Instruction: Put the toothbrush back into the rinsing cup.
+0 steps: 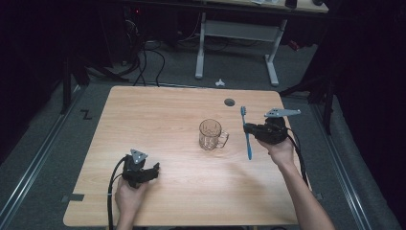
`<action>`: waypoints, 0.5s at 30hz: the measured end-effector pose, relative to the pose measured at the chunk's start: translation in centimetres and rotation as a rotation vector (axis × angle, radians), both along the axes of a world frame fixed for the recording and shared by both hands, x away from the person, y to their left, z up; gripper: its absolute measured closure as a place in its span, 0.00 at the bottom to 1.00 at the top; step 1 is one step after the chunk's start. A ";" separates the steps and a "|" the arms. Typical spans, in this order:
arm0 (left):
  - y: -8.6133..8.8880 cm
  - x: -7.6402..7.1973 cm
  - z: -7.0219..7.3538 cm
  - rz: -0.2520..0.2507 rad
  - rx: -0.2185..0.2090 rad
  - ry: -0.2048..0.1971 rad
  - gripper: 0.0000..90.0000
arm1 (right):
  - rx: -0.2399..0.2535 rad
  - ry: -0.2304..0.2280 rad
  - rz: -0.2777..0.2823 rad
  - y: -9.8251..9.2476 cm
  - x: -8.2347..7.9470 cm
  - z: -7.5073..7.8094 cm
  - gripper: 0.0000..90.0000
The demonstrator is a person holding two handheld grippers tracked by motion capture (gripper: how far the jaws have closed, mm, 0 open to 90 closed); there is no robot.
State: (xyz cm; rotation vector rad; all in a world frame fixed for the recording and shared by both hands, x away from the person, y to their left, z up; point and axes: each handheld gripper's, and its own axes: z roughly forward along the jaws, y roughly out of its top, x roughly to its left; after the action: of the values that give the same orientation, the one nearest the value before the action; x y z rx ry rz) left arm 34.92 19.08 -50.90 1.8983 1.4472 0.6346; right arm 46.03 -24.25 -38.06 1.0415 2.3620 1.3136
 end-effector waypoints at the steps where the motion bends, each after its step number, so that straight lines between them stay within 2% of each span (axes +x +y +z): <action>1: 0.0 0.0 0.0 0.000 0.000 0.000 0.30 | 0.002 -0.015 0.003 0.1 0.0 0.1 0.89; 10: 0.0 0.0 0.0 0.000 -0.001 0.000 0.30 | 0.015 -0.061 0.012 1.5 0.0 0.6 0.89; 15: 0.0 0.0 0.0 -0.001 -0.001 0.000 0.30 | 0.025 -0.067 0.009 2.0 0.2 0.6 0.89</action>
State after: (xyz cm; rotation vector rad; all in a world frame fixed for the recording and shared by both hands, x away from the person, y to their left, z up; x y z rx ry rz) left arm 34.92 19.08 -50.90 1.8982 1.4467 0.6338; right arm 46.21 -22.22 -37.48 0.9790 2.3099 1.3628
